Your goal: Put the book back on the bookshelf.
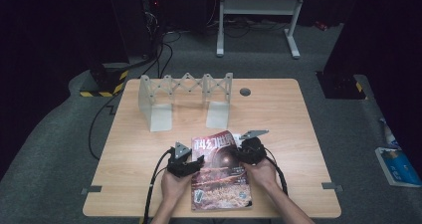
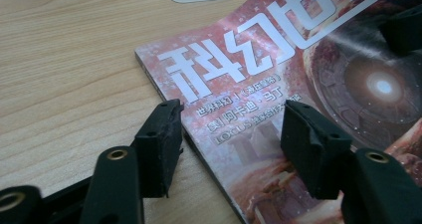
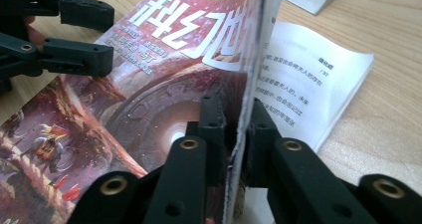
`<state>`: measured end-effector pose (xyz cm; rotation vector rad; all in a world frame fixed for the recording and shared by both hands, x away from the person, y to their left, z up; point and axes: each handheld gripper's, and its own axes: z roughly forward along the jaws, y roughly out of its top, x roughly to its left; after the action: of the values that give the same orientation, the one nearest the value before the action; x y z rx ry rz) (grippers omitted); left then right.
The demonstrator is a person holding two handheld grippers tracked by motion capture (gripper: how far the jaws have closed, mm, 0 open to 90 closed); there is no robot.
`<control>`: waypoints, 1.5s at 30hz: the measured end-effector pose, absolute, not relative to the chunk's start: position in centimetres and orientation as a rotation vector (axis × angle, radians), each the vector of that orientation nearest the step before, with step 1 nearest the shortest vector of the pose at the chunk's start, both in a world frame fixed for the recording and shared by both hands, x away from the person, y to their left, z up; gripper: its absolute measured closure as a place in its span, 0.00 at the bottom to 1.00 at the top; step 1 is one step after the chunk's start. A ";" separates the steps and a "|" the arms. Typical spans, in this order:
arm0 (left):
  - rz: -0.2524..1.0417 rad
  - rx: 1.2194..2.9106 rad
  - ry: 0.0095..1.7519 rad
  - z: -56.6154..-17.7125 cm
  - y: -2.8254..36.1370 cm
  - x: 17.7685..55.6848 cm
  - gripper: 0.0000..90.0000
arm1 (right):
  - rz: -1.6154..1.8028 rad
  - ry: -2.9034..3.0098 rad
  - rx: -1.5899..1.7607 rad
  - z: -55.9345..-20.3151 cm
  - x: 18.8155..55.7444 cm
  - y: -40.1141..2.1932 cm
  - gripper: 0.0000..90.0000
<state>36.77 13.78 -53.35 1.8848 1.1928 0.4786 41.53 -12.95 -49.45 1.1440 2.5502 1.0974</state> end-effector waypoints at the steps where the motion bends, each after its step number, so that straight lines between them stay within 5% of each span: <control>1: 0.481 1.884 1.193 -53.4 13.7 36.8 0.43 | 1.099 2.547 1.130 -49.4 41.5 -12.9 0.93; 45: 0.266 1.825 1.137 -53.4 14.4 37.2 0.24 | 1.315 2.416 0.910 -45.8 38.1 -13.6 0.98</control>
<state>37.22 14.37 -53.35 1.8248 1.1373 0.2658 38.14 -13.59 -45.78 0.9096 2.4159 1.3149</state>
